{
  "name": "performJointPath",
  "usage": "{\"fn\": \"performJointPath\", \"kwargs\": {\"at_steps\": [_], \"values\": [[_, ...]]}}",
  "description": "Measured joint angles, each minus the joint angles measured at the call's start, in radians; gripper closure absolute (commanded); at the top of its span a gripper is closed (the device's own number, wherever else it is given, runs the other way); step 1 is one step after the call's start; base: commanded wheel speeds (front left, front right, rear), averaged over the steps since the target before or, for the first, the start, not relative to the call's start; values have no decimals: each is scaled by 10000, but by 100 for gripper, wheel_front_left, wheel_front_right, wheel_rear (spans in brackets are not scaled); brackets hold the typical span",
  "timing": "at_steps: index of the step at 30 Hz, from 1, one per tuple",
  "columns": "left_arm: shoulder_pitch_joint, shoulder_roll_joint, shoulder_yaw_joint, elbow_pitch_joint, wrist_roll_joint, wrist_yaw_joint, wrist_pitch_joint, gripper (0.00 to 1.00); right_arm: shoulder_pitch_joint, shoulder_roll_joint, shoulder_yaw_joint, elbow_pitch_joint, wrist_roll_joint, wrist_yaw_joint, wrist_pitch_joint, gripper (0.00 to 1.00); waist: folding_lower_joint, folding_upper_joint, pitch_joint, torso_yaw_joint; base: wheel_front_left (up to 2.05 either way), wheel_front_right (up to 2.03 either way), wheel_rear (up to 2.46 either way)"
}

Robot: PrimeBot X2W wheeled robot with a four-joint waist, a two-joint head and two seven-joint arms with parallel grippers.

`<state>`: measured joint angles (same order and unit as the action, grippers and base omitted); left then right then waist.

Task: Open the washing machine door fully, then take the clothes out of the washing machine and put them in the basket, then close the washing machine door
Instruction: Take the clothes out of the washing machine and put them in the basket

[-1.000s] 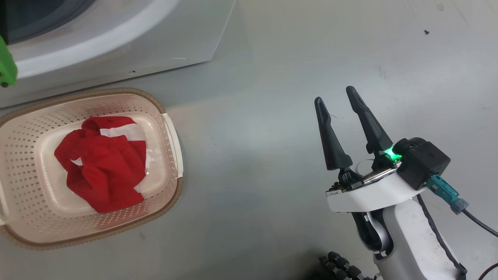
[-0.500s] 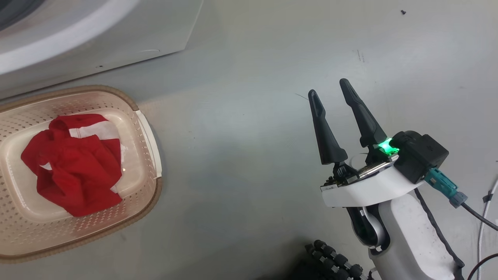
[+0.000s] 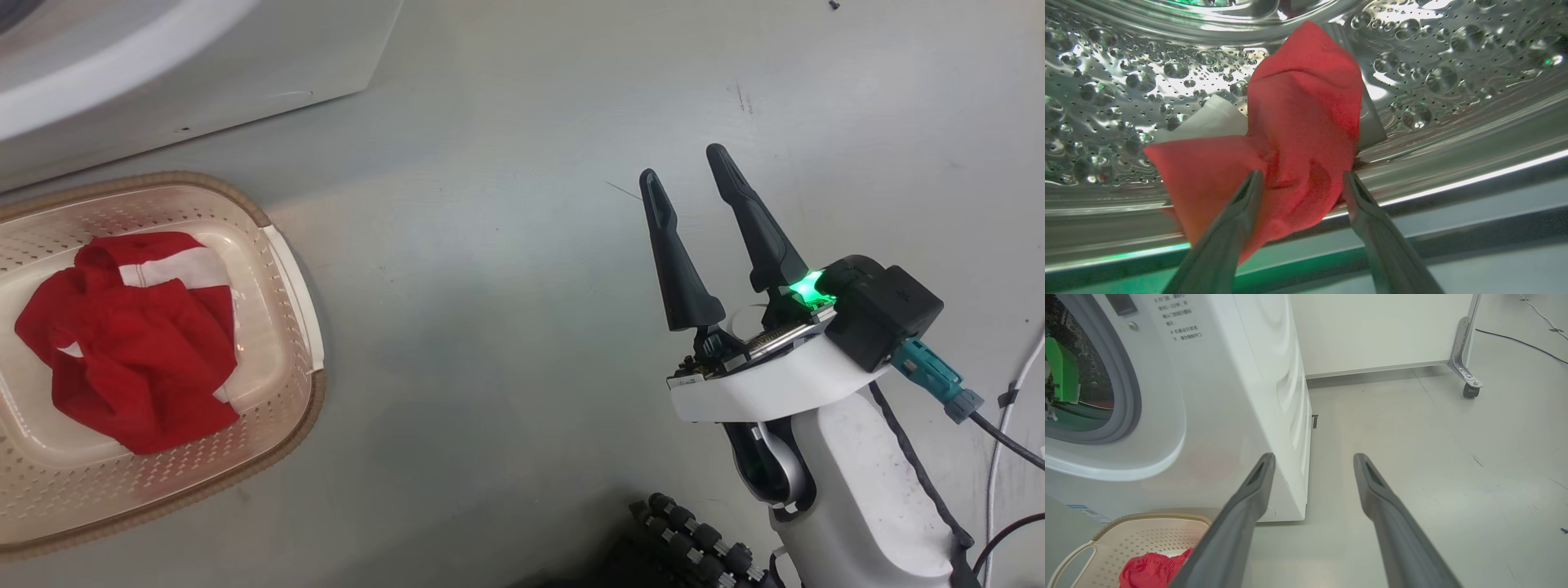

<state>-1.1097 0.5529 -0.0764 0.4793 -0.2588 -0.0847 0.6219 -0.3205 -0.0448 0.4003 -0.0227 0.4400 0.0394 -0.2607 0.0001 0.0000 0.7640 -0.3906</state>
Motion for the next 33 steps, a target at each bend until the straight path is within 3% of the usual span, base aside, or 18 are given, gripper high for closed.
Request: {"fn": "performJointPath", "kwargs": {"at_steps": [3,5,6,7,8,19,33], "values": [[-101,50,-25,219,35,82,418,0,-2,0,0,8,0,-67,0,0,0,0,12,6,0,0,0],[-142,54,-58,343,56,96,677,48,-13,0,0,12,0,-67,0,0,0,0,17,12,0,0,0],[-189,58,-81,359,58,104,782,60,-28,0,0,12,0,-67,0,0,0,0,19,16,0,0,0],[-220,69,-119,355,71,105,825,86,-47,0,0,12,0,-67,0,0,0,0,21,20,0,0,0],[-243,69,-138,355,77,107,836,100,-63,0,0,12,0,-67,0,0,0,0,25,24,0,0,0],[-395,-23,-198,332,59,178,792,100,-209,-4,-6,36,-4,-81,0,0,-1,0,-1,134,0,0,0],[-356,-600,188,-29,-138,387,-1191,100,-210,-6,-159,221,-238,-67,0,0,-1,0,-278,554,0,0,0]]}}
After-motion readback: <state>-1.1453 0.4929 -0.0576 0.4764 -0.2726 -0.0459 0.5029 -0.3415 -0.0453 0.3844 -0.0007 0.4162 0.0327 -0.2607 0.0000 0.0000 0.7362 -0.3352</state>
